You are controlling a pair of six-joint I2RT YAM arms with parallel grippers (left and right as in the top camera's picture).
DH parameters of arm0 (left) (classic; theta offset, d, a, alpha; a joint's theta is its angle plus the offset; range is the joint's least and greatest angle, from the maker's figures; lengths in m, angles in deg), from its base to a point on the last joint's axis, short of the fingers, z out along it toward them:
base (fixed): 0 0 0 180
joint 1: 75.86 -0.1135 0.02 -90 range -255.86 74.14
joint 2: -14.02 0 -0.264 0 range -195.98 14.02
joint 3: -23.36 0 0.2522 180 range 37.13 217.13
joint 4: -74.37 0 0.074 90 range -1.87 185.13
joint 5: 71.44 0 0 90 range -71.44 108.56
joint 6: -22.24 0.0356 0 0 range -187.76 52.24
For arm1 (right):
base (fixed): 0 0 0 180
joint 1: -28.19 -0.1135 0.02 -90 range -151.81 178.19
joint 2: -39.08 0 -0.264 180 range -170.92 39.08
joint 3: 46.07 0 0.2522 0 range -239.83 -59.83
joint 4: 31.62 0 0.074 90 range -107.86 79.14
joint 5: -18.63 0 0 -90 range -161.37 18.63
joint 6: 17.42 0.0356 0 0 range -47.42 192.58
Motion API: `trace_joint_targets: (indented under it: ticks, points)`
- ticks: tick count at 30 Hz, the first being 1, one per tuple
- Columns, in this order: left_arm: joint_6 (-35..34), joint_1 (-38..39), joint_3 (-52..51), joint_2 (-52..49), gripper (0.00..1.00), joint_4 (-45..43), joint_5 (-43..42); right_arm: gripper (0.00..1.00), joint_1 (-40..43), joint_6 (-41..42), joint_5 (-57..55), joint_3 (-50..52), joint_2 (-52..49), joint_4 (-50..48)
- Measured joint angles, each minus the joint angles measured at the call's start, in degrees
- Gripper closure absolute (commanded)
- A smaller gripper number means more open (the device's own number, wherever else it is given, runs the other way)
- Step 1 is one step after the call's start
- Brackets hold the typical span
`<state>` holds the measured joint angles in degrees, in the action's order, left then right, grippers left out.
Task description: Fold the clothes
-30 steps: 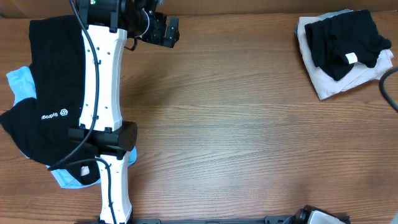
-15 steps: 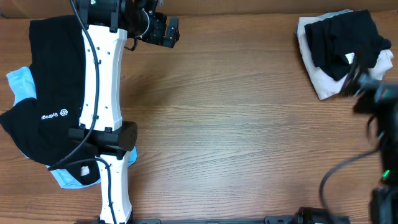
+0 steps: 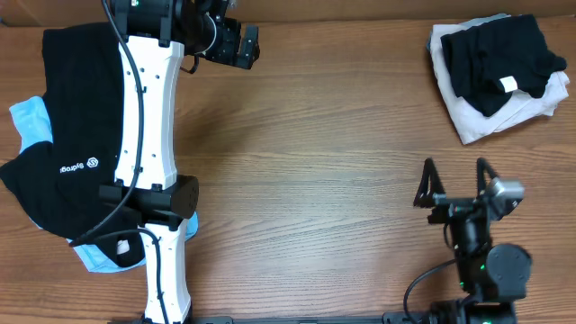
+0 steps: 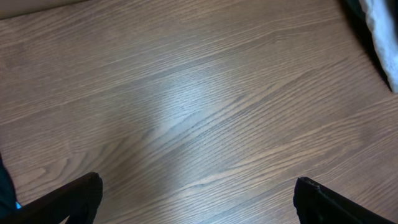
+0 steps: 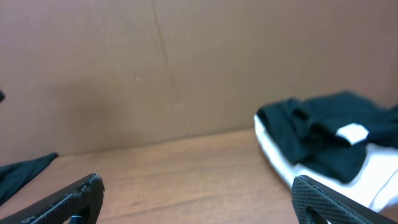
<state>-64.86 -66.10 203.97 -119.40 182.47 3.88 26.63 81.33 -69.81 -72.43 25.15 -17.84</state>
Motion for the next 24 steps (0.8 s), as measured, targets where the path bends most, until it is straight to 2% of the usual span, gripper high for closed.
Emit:
trace_joint_targets:
  ticks: [9, 13, 24]
  points:
    - [0.0, 0.0, 0.0, 0.0, 0.0, 0.0, 0.0, 0.0, -1.2, 1.8, 1.5, 10.7, 9.9, 0.0]
    - [0.0, 0.0, 0.0, 0.0, 0.0, 0.0, 0.0, 0.0, -1.2, 2.0, 2.5, 11.5, 11.9, 4.7]
    - [0.0, 0.0, 0.0, 0.0, 0.0, 0.0, 0.0, 0.0, -1.2, 2.0, 3.0, 11.5, 12.7, 4.6]
